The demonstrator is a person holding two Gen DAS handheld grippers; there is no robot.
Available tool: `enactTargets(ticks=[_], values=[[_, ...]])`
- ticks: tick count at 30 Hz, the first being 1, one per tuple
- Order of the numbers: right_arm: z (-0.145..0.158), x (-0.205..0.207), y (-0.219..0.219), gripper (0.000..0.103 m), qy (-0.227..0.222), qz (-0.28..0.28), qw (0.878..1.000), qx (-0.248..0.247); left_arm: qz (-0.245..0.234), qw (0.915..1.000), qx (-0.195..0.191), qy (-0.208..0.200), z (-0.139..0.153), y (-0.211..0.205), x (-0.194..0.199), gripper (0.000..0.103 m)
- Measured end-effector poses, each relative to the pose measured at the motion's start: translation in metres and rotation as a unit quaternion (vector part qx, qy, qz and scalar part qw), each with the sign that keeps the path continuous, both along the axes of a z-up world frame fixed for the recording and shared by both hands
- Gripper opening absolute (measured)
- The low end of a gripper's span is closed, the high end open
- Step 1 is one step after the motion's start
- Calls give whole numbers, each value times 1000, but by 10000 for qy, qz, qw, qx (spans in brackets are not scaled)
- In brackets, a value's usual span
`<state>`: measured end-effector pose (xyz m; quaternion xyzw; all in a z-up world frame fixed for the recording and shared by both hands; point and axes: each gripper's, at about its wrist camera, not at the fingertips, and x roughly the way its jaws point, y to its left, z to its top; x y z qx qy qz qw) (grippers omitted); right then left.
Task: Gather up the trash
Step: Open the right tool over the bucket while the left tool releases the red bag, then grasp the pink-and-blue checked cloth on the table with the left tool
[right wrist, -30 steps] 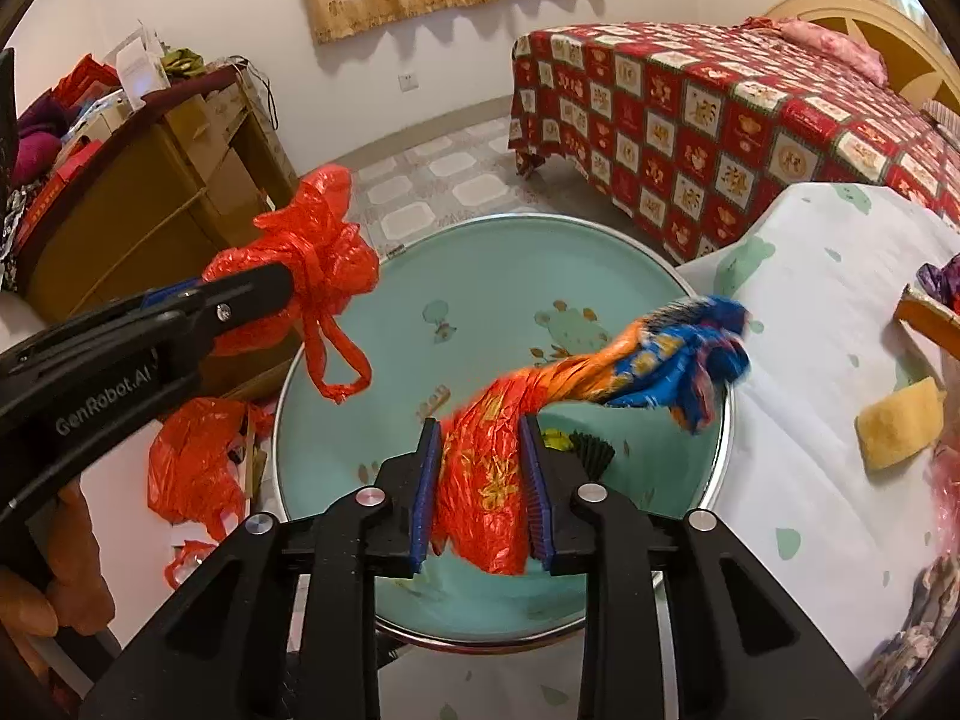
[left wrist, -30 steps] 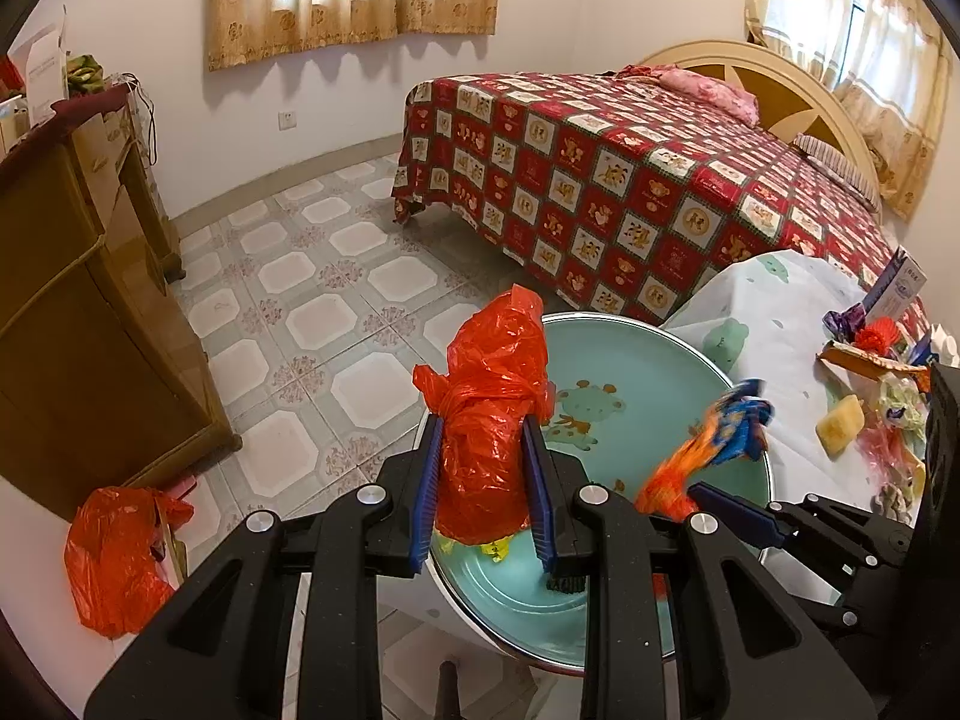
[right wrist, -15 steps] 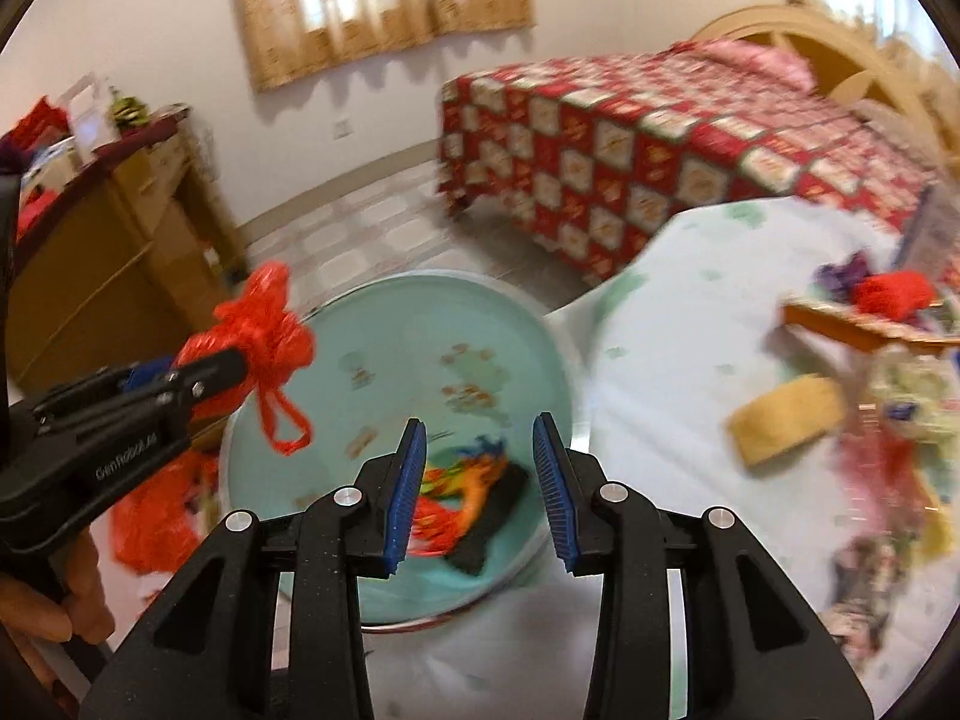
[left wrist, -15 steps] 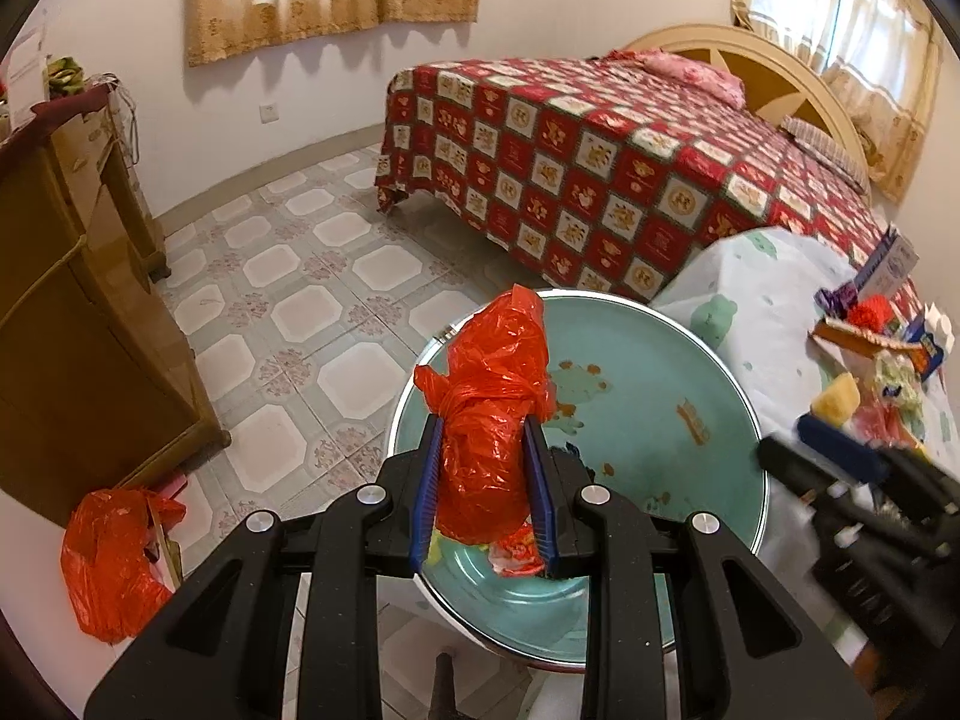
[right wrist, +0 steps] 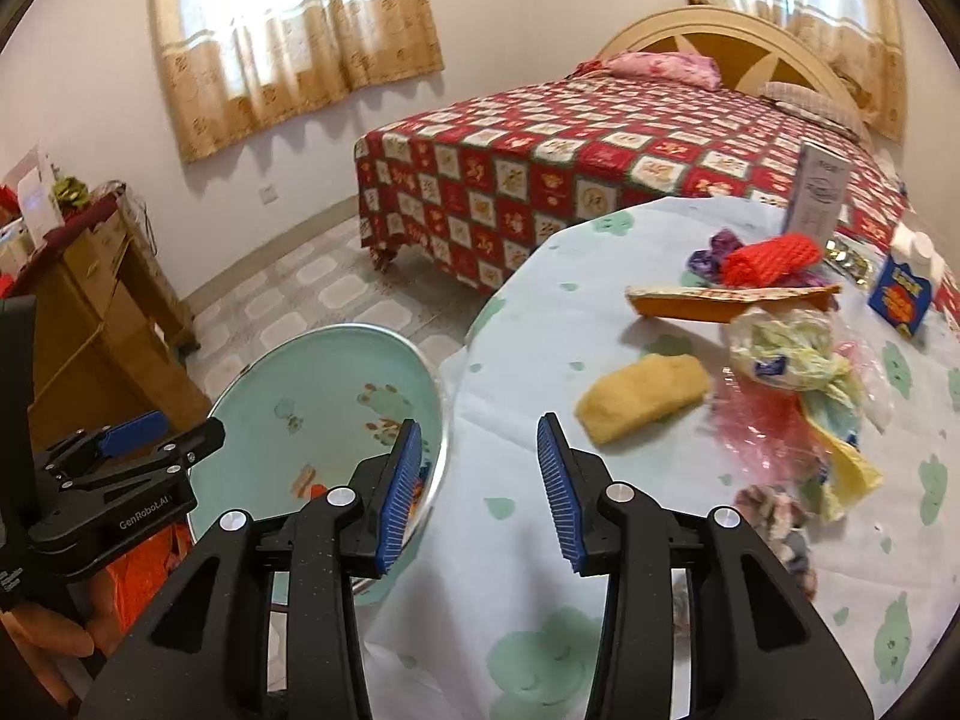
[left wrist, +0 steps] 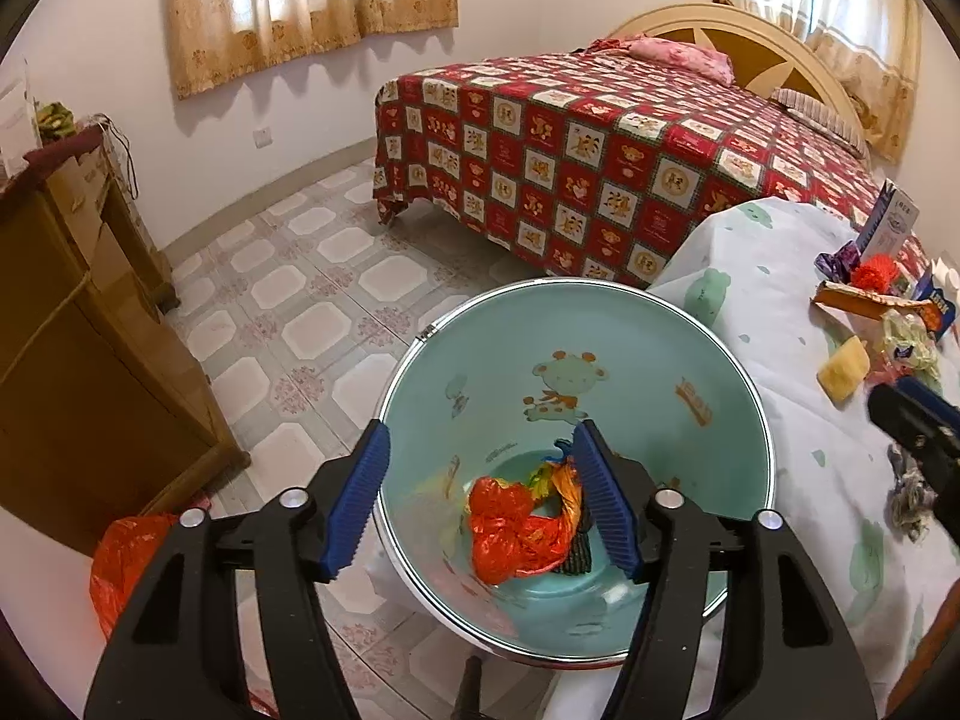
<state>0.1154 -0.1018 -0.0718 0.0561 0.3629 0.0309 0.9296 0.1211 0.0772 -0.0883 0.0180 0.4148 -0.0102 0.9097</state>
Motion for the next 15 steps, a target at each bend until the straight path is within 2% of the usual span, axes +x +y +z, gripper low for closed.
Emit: enactTargets(ticks=[5,7,12,15], values=[[6,-12,-14,52,-147,-196,9997,5,-19,9998,121,-135,6,-7,-3,67],[7,-18,-20,62,-185,-282,9994,-13,-31,9996,199,-222,10,-12,-6,72],[11,-31,-45,74,-299,-570,9979,-27,-128,9984,311,-444,19,-29,-13,82],[13,-40,-58,75,-335,-725,9968,-54,-250,9979,356,-474,19,-40,-18,83]])
